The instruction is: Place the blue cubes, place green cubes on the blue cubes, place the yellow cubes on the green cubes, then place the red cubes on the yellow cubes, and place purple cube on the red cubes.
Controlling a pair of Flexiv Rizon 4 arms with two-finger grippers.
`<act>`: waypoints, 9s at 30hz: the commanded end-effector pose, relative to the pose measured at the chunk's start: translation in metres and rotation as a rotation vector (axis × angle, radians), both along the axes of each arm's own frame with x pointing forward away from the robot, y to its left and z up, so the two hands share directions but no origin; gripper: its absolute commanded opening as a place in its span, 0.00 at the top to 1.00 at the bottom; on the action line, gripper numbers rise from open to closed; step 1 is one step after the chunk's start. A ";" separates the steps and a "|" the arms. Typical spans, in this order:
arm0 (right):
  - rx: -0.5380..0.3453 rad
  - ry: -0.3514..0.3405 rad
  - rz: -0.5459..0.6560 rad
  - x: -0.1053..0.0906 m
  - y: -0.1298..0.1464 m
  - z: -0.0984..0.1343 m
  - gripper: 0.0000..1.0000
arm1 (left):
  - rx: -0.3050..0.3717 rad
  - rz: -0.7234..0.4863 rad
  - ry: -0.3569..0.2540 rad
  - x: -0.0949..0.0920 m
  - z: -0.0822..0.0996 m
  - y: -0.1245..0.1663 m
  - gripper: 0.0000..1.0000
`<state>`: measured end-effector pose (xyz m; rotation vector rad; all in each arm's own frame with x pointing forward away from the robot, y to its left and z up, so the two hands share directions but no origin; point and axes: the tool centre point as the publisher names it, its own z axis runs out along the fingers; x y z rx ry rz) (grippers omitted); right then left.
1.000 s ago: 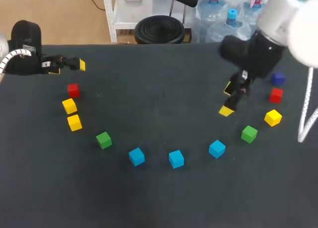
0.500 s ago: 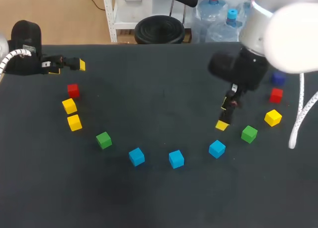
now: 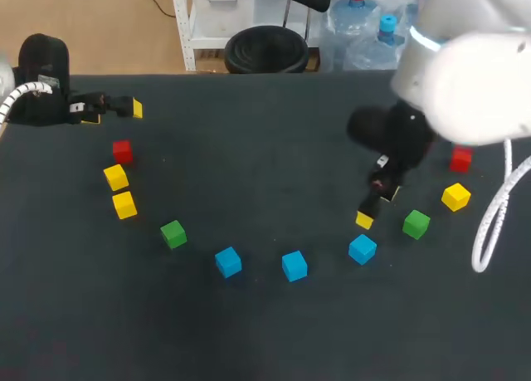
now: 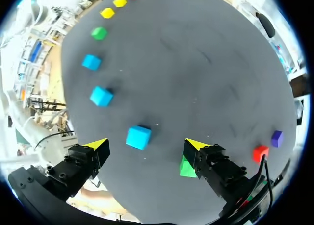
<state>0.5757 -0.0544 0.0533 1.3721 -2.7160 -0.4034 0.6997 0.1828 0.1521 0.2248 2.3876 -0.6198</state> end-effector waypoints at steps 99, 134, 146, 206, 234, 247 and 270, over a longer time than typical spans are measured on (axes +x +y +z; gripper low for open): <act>-0.208 -0.141 -0.147 -0.033 0.018 -0.051 0.24 | -0.010 -0.006 -0.007 0.000 -0.002 0.002 0.00; -0.141 -0.212 0.103 -0.019 0.012 -0.020 1.00 | -0.010 -0.006 -0.007 0.000 -0.002 0.002 0.00; -0.196 -0.245 0.157 0.015 0.009 -0.001 1.00 | -0.010 -0.006 -0.007 0.000 -0.002 0.002 0.00; -0.168 -0.271 0.338 0.059 0.017 0.001 1.00 | -0.010 -0.006 -0.007 0.000 -0.002 0.002 0.00; -0.078 -0.249 0.718 0.123 0.071 -0.011 1.00 | -0.010 -0.006 -0.007 0.000 -0.002 0.002 0.00; -0.059 -0.183 0.702 0.126 0.082 -0.014 1.00 | -0.010 -0.006 -0.007 0.000 -0.002 0.002 0.00; -0.102 -0.107 0.650 0.123 0.087 -0.038 1.00 | -0.010 -0.006 -0.007 0.000 -0.002 0.002 0.00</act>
